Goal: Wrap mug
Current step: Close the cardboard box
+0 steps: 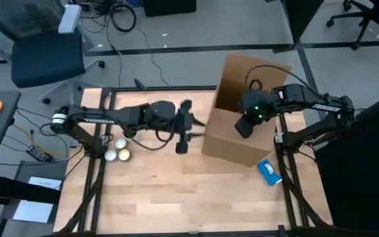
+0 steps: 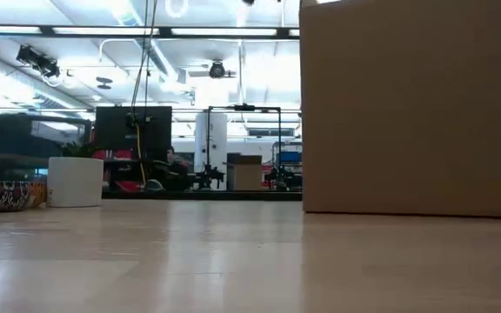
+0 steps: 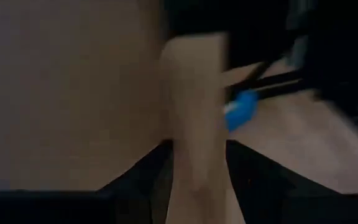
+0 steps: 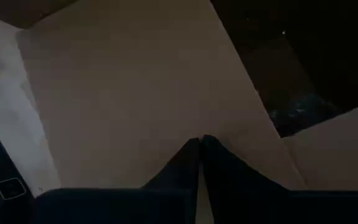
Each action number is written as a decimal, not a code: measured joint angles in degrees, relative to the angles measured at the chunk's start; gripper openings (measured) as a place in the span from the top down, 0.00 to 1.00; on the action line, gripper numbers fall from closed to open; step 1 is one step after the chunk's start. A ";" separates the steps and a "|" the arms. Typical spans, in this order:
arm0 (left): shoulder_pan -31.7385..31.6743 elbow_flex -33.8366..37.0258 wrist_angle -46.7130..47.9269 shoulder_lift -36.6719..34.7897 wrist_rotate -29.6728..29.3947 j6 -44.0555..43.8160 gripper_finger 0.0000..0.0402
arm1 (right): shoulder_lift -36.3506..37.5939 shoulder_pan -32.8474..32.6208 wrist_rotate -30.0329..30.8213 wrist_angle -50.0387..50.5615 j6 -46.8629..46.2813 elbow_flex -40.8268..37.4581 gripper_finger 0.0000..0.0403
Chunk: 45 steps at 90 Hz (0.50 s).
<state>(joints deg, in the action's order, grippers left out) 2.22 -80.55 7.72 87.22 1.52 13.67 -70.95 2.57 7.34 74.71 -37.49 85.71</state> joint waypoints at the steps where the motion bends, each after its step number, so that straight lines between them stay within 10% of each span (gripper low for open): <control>1: 0.21 0.00 -0.48 0.08 0.08 0.24 0.67 | -0.05 0.03 0.01 -0.03 0.23 0.00 1.00; 45: 3.06 0.04 -0.38 -3.13 -2.14 2.98 0.67 | -1.87 0.08 -1.53 -6.20 3.25 0.04 1.00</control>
<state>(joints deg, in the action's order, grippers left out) 5.28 -80.51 7.34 84.08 -0.62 16.64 -72.82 2.66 5.80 68.51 -34.24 85.76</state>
